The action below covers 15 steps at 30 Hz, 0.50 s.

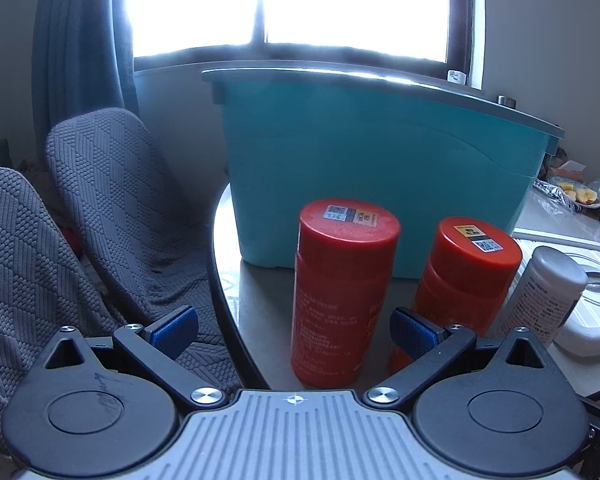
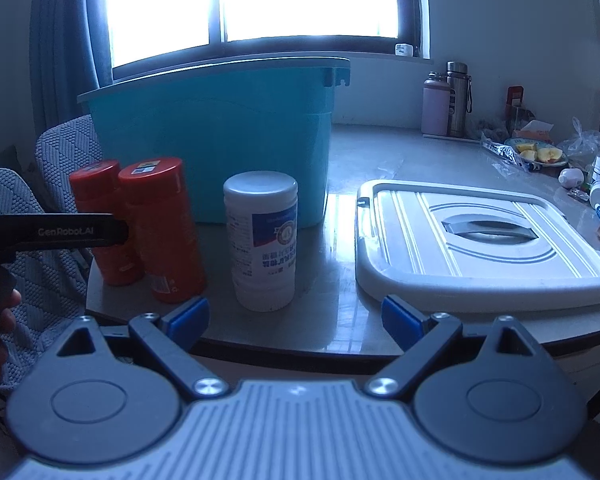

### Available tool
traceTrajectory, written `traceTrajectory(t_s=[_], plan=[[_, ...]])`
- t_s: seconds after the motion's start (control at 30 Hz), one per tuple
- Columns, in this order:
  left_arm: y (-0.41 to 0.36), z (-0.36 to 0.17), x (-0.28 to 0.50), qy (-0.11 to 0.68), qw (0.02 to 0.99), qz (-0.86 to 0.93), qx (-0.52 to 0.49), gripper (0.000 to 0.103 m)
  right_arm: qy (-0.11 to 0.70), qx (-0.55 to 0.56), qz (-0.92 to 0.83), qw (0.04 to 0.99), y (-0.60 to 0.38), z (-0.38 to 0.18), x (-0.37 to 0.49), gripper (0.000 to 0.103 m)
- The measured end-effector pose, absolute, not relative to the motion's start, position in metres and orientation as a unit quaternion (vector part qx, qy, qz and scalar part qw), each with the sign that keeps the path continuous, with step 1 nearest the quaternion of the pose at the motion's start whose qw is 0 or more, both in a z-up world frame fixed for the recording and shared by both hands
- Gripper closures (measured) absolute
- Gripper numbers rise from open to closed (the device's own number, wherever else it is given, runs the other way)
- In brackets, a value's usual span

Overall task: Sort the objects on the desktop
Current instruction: 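Close left tool on red canister while right tool grasps white wipes canister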

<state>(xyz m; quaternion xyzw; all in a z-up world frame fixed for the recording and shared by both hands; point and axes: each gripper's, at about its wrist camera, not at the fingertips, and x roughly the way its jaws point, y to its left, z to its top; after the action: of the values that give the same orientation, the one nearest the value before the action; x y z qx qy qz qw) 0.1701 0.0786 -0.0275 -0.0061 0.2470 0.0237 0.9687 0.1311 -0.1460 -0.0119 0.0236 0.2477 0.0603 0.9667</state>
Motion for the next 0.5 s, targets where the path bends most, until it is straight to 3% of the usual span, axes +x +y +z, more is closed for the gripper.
traceTrajectory(t_s=[0.27, 0.33, 0.37, 0.5], plan=[[0.072, -0.035, 0.185, 0.243, 0.97, 0.025, 0.006, 0.002, 0.245, 0.019, 0.064, 0.967, -0.145, -0.012, 0.139, 0.01], [0.07, -0.036, 0.186, 0.235, 0.972, 0.012, 0.011, 0.028, 0.246, 0.021, 0.065, 0.967, -0.145, -0.014, 0.142, 0.01], [0.068, -0.035, 0.187, 0.234, 0.972, 0.008, 0.02, 0.053, 0.246, 0.022, 0.065, 0.967, -0.145, -0.014, 0.143, 0.01], [0.065, -0.033, 0.19, 0.235, 0.971, 0.011, 0.032, 0.053, 0.248, 0.027, 0.065, 0.966, -0.146, -0.016, 0.147, 0.01]])
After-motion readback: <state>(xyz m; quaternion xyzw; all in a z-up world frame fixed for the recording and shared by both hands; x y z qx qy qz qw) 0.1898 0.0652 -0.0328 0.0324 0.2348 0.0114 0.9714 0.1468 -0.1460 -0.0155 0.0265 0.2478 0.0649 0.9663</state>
